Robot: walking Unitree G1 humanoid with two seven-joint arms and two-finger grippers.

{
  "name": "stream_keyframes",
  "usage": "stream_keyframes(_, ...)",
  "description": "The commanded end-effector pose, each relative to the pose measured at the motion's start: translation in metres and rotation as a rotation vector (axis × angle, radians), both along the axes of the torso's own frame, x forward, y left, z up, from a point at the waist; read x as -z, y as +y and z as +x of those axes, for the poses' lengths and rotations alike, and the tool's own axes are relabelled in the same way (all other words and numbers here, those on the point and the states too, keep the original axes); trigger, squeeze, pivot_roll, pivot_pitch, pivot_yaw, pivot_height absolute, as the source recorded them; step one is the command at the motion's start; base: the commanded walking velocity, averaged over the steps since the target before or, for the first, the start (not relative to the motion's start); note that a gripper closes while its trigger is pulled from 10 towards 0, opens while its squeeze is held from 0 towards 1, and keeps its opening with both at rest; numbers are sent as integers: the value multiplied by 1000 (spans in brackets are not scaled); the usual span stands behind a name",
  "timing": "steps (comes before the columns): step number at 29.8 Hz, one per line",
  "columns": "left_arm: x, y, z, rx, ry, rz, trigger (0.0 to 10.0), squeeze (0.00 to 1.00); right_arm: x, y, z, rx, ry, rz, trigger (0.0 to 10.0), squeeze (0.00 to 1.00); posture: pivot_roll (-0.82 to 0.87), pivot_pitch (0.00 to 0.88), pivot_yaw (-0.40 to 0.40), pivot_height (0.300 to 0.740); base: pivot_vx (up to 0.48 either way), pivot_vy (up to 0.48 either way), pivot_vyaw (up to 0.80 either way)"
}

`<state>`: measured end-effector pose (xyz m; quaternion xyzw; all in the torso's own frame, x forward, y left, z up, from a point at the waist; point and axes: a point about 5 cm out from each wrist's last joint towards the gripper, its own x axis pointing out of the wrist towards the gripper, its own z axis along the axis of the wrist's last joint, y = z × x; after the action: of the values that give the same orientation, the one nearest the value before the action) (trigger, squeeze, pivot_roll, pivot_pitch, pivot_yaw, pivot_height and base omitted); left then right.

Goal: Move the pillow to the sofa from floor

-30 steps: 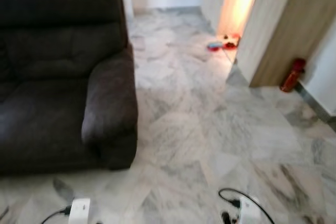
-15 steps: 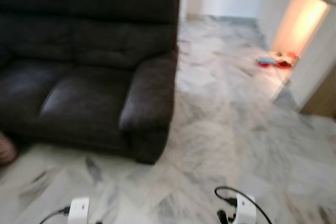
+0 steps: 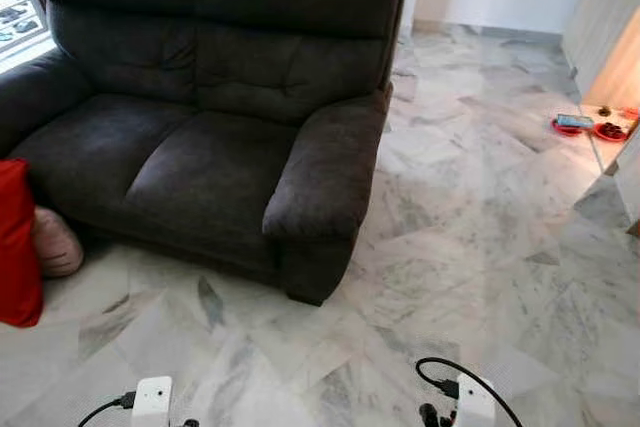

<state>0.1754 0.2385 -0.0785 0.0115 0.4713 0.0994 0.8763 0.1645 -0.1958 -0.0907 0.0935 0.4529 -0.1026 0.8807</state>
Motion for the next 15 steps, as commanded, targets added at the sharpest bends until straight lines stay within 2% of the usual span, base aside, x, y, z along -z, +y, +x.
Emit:
stream_keyframes(1, 2, -1, -4, -16, 9, -16, 10000, 0, 1, 2, -1, 11, 4, 7, 10000, 0, -74, 0, -13, 740, 0, 0, 0)
stream_keyframes(7, 2, 0, -3, -11, 8, -16, 10000, 0, 1, 2, -1, 19, 2, 8, 10000, 0, -72, 0, -13, 740, 0, 0, 0)
stream_keyframes(15, 1, 0, -2, -12, 4, -17, 10000, 0, 0, 2, 1, 20, -1, 6, 10000, 0, -72, 0, -14, 740, 0, 307, 0)
